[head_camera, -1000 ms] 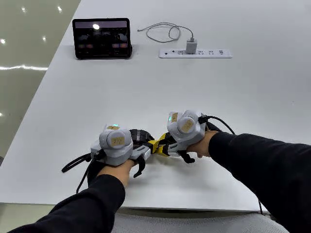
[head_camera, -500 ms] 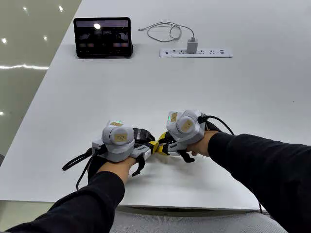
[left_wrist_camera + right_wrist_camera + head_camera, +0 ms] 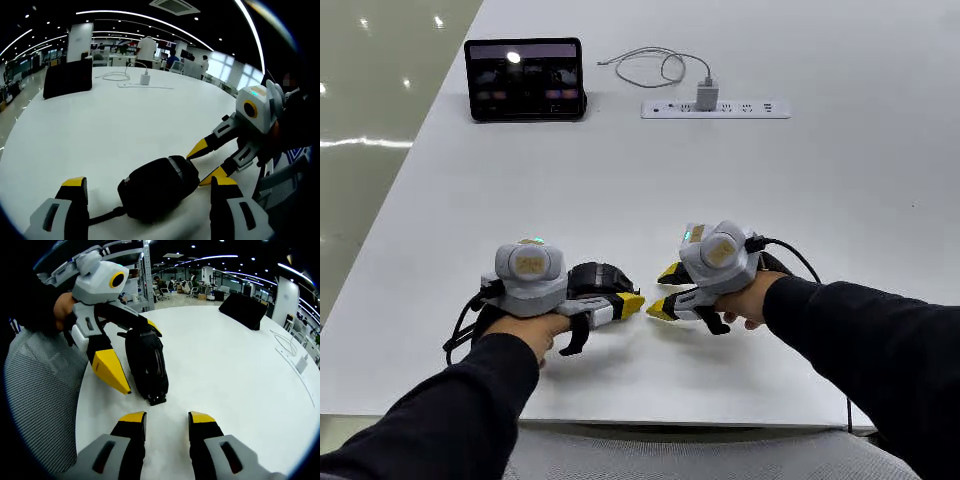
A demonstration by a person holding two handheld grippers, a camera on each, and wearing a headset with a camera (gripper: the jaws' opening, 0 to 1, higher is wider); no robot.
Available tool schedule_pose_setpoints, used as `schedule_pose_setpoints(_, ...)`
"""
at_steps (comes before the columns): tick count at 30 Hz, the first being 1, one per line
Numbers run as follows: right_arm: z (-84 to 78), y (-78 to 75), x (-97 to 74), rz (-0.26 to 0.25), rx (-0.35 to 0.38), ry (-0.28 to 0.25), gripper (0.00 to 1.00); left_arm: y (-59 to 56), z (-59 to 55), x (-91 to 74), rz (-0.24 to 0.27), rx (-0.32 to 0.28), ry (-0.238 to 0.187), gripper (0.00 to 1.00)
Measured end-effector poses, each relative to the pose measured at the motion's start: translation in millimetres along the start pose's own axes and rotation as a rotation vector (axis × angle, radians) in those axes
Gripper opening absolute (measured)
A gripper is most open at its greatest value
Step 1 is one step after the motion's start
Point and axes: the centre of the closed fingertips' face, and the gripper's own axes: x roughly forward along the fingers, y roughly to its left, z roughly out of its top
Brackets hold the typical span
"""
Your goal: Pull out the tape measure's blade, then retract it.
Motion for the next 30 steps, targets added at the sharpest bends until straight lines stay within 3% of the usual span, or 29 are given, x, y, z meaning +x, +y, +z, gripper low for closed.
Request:
schedule_pose_setpoints(5,-5.8,-6.2,-20.5,-0.031,0.016,-0.017,0.39,2.0,5.7,-16.0,-0.045,0.079,0.013,1.00)
schedule_pose_setpoints(8,-9.1,-9.6,-34.4,-0.051,0.009,-0.029,0.41,1.4,12.9,-25.2,-0.082,0.098,-0.016,1.00)
schedule_pose_setpoints(10,-11.1,-10.9,-45.6,-0.063,0.013,-0.040,0.42,2.8,9.4,-27.5,-0.100,0.109,0.008,1.00)
schedule_pose_setpoints(12,-14.5,-12.0,-54.7,-0.076,0.019,-0.048,0.44,4.6,5.4,-30.8,-0.106,0.211,0.017,1.00)
schedule_pose_setpoints(24,-30.9,-9.6,-102.5,-0.152,0.072,-0.105,0.53,18.6,3.0,-64.1,-0.151,0.206,-0.006,1.00)
schedule_pose_setpoints(30,-44.0,-4.6,-119.4,-0.186,0.102,-0.101,0.59,24.3,1.7,-76.9,-0.161,0.195,-0.027,1.00)
